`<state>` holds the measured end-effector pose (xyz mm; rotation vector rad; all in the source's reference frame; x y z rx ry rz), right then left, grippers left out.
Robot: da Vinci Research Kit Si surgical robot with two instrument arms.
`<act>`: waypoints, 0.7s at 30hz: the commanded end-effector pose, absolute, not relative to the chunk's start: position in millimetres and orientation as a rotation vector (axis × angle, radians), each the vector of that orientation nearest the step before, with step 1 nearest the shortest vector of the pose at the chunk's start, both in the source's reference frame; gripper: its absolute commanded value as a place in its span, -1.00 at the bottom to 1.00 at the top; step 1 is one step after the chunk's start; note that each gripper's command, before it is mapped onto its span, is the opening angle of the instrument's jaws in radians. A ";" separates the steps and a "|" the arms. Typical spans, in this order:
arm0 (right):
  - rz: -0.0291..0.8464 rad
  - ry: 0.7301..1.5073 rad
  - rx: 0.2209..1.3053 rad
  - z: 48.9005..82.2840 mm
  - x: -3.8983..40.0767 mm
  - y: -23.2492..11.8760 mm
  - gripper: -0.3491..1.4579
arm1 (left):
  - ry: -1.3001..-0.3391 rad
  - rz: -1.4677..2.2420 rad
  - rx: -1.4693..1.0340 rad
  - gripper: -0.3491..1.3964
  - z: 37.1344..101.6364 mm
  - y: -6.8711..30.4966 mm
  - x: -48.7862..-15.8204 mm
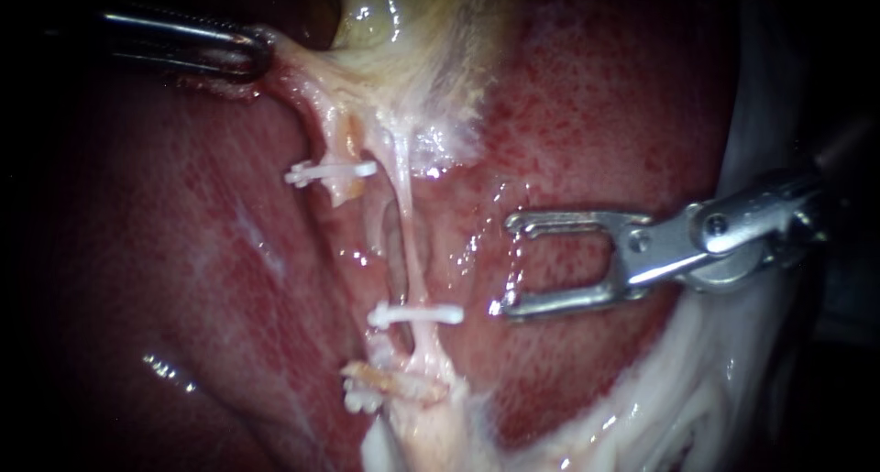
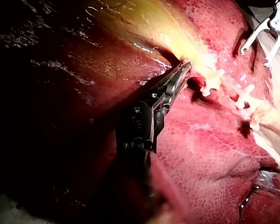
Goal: Going back first clip right tube
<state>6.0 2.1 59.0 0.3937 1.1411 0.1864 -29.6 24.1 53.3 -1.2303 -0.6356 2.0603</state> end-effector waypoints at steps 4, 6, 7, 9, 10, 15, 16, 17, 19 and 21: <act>0.176 1.144 0.389 59.0 5.6 2.0 -0.06 | -0.625 2.065 -1.232 -1.00 54.9 23.6 -30.1; 0.175 1.141 0.390 59.0 5.5 2.0 -0.06 | -0.614 2.068 -1.231 -1.00 56.0 23.2 -30.5; 0.175 1.141 0.390 59.0 5.5 2.0 -0.06 | -0.614 2.069 -1.232 -1.00 56.4 23.1 -30.7; 0.174 1.141 0.390 58.9 5.4 1.9 -0.06 | -0.617 2.078 -1.240 -1.00 57.4 22.8 -31.2; 0.174 1.141 0.390 58.9 5.4 1.9 -0.06 | -0.621 2.076 -1.234 -1.00 57.8 22.6 -31.4; 0.173 1.142 0.391 58.8 5.3 1.8 -0.06 | -0.632 2.088 -1.231 -1.00 59.1 22.3 -32.5; 0.173 1.142 0.391 58.7 5.3 1.8 -0.06 | -0.632 2.088 -1.230 -1.00 59.1 22.3 -32.6; 0.173 1.142 0.391 58.7 5.2 1.8 -0.06 | -0.631 2.088 -1.230 -1.00 59.2 22.2 -32.6; 0.173 1.142 0.392 58.6 5.2 1.8 -0.06 | -0.635 2.088 -1.231 -1.00 59.2 22.2 -32.6; 0.173 1.142 0.392 58.6 5.2 1.8 -0.06 | -0.635 2.088 -1.231 -1.00 59.1 22.2 -32.6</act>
